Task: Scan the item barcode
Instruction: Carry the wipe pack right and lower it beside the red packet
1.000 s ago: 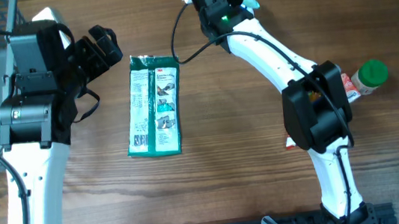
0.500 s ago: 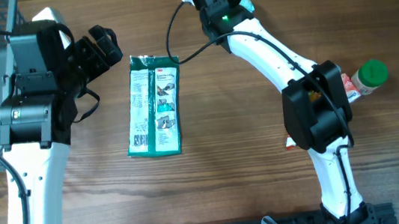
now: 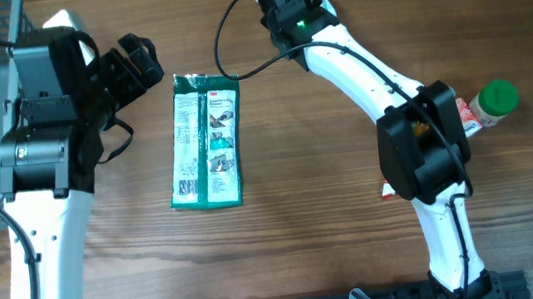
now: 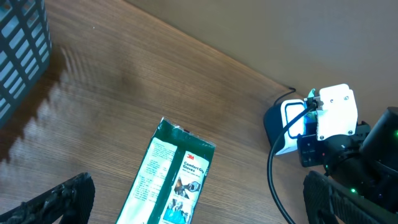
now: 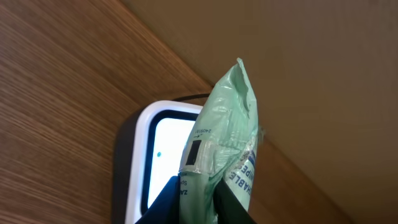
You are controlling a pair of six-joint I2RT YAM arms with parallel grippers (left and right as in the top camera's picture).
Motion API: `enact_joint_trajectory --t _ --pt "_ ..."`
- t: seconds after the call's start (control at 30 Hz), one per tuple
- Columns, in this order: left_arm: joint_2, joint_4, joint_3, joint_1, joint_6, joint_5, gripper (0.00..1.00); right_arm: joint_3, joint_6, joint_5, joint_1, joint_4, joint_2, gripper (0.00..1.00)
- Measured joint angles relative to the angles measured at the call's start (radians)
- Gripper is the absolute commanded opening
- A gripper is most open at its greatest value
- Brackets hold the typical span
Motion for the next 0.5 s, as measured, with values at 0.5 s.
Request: enact_joint_trajectory --t 0.5 --pt "0.000 0.000 0.000 0.000 0.000 0.000 1.00 -0.010 0.110 -0.064 -0.011 -0.228 -0.213 0.04"
